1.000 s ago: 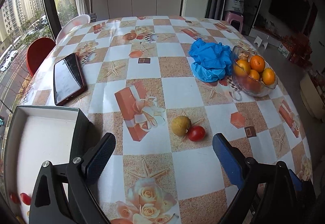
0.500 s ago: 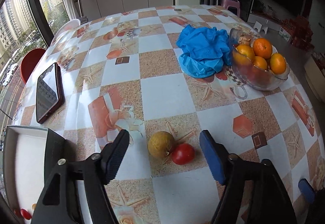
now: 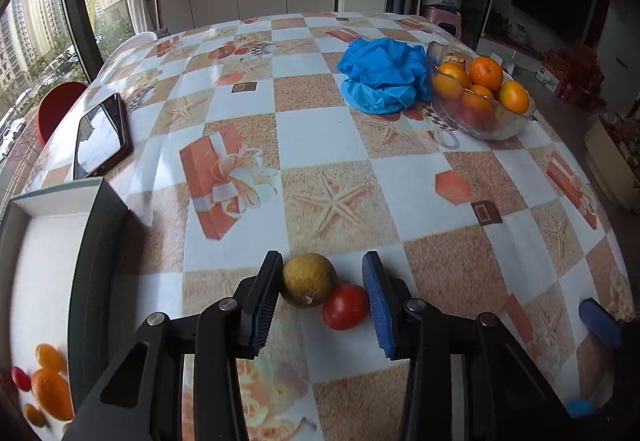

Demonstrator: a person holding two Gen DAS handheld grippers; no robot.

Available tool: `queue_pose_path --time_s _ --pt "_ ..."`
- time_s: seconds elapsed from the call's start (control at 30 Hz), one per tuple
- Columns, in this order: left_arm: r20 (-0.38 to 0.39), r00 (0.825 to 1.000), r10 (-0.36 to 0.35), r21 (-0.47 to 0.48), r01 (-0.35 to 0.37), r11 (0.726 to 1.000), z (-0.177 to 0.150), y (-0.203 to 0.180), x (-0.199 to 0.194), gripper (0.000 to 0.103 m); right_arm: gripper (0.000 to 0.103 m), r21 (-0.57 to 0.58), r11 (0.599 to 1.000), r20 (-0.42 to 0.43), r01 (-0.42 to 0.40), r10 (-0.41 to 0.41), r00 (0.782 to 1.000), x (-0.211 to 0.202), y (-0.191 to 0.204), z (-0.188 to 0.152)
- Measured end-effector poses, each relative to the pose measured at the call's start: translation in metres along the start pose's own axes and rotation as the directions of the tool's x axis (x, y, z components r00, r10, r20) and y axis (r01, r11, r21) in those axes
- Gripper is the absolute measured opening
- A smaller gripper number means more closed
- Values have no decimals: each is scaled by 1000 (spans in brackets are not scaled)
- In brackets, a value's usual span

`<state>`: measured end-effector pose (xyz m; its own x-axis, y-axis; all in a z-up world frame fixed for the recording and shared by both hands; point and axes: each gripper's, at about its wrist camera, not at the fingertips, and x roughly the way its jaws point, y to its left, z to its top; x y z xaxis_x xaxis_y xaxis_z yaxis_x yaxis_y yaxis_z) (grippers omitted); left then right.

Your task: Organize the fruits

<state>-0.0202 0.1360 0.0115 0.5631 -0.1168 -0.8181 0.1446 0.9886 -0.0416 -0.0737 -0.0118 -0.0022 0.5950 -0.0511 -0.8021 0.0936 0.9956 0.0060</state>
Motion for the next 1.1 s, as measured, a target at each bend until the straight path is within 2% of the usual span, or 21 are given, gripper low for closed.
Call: queue_pose_path --time_s 0.27,0.5,0.53,0.6,0.63,0.87,0.9,0.97,1.03,1.1 --pt "16 999 -28 -3 28 1000 -57 -2 -39 43 103 0 1000 0 0 0 1000 0 0 0" --pt "38 999 -33 14 33 999 -70 -3 -47 45 103 0 1000 0 0 0 1000 0 0 0" --pt "37 999 -37 13 37 999 -70 -3 -47 46 103 0 1000 0 1 -1 1000 0 0 0" --pt "39 998 -39 6 38 999 -70 0 -48 70 103 0 1000 0 1 -1 1000 0 0 0" --pt "52 998 -37 -3 37 999 -71 2 -50 74 103 0 1000 0 1 -1 1000 0 0 0" --pt "80 996 -45 -56 50 997 -73 22 -64 75 103 -11 1000 -9 -1 1 1000 0 1 -1" --pt "85 995 -45 -66 51 996 -74 26 -68 75 103 -15 1000 -9 -13 12 1000 -3 2 -3" --pt "103 994 -37 -86 46 995 -75 35 -77 75 103 -20 995 17 -100 100 995 -11 5 -11" --pt "124 992 -28 -114 42 993 -76 46 -86 75 103 -36 974 29 -223 224 974 -19 15 -19" --pt "134 991 -12 -148 32 988 -76 57 -94 75 101 -99 955 20 -280 283 959 -23 34 -22"
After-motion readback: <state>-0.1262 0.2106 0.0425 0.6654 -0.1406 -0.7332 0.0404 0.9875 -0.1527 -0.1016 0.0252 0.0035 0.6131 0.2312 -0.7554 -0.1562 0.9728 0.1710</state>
